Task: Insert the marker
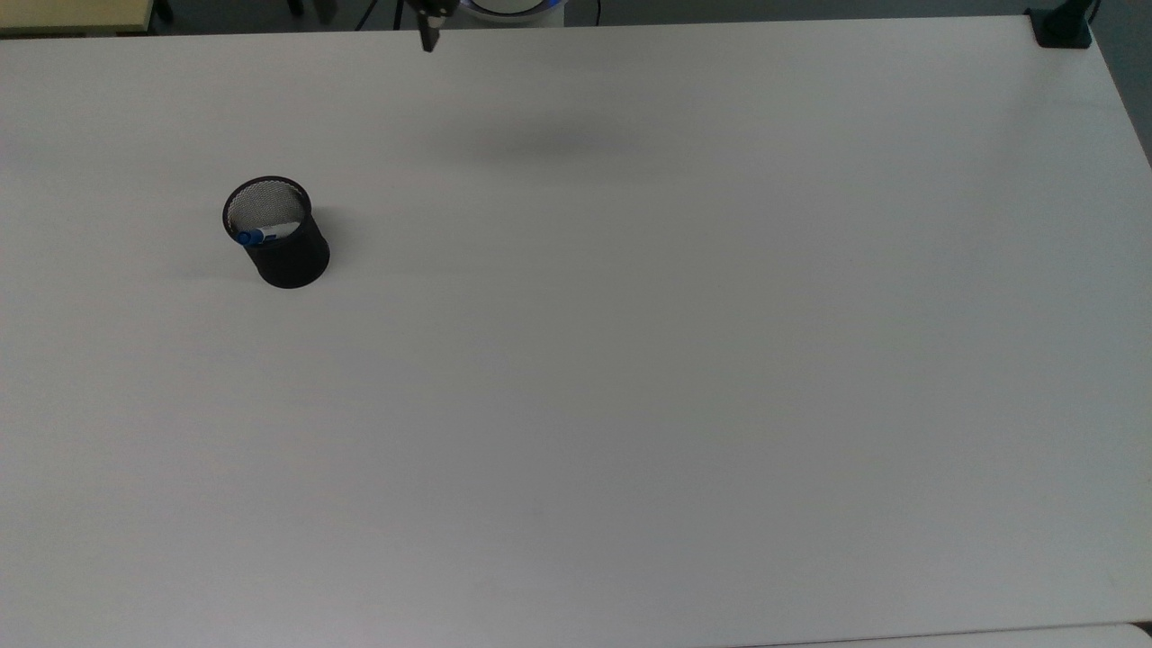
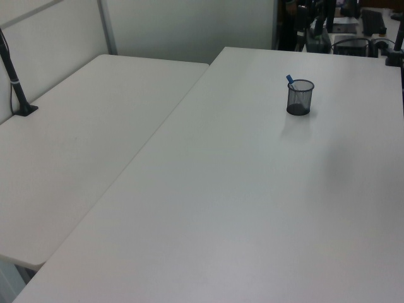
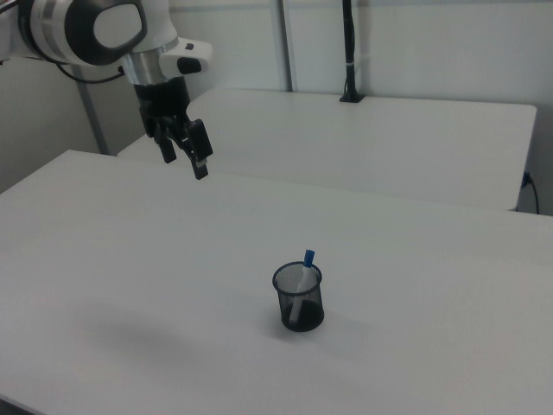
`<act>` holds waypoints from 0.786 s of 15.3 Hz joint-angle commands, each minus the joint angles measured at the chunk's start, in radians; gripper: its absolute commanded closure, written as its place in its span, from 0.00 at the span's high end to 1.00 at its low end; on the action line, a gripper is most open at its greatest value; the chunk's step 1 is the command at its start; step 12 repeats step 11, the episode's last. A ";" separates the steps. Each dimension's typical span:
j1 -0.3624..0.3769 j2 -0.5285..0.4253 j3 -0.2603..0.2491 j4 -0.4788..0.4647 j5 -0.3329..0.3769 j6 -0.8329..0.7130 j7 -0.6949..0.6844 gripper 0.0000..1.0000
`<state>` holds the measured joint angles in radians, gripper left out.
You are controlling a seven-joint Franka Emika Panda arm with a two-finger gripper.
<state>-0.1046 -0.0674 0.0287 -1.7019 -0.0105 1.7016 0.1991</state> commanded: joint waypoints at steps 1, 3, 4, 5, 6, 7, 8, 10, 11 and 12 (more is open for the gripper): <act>0.059 0.012 -0.038 0.013 0.018 0.025 -0.020 1.00; 0.100 0.020 -0.087 0.014 0.012 0.056 -0.074 1.00; 0.108 0.029 -0.093 0.018 0.010 0.070 -0.104 1.00; 0.108 0.034 -0.093 0.019 0.006 0.082 -0.116 1.00; 0.108 0.035 -0.093 0.019 0.004 0.088 -0.115 1.00; 0.106 0.035 -0.093 0.019 0.006 0.089 -0.110 1.00; 0.106 0.035 -0.093 0.019 0.004 0.090 -0.109 1.00; 0.106 0.038 -0.093 0.019 0.001 0.090 -0.115 1.00; 0.108 0.040 -0.092 0.019 0.001 0.089 -0.116 1.00; 0.108 0.040 -0.092 0.019 0.001 0.089 -0.116 1.00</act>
